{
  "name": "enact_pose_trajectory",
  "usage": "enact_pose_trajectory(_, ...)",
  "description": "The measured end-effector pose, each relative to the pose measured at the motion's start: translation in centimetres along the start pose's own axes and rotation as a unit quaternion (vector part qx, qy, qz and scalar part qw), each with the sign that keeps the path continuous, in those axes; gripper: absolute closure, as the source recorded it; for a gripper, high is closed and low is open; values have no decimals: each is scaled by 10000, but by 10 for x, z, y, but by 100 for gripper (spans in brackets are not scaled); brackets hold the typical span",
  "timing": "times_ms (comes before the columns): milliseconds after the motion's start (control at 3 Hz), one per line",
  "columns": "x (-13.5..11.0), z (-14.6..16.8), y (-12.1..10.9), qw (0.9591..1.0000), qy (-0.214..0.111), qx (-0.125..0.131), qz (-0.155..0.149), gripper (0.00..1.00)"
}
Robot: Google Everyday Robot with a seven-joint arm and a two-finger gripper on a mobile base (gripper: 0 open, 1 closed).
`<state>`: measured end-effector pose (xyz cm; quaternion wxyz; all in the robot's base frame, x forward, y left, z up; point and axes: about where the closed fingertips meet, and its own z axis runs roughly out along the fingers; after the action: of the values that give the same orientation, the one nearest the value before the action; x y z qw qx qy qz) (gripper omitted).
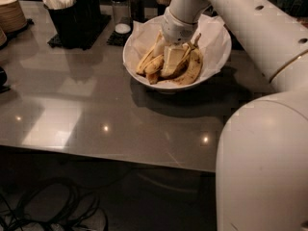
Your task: Pick banana from white bowl
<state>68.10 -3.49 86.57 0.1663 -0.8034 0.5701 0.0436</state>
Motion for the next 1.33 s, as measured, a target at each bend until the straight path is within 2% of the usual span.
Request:
enact_pose_trajectory(333,0,-1,0,10000,0,0,0,99)
enact_pose_trajectory(667,2,-29,-4,9990,96,390,179,100)
enact_pose_trajectory(1000,2,-82,-6,9934,264,1047,381,100)
enact_pose_trajectory(1333,-7,-137,4,9827,36,1808,396,100)
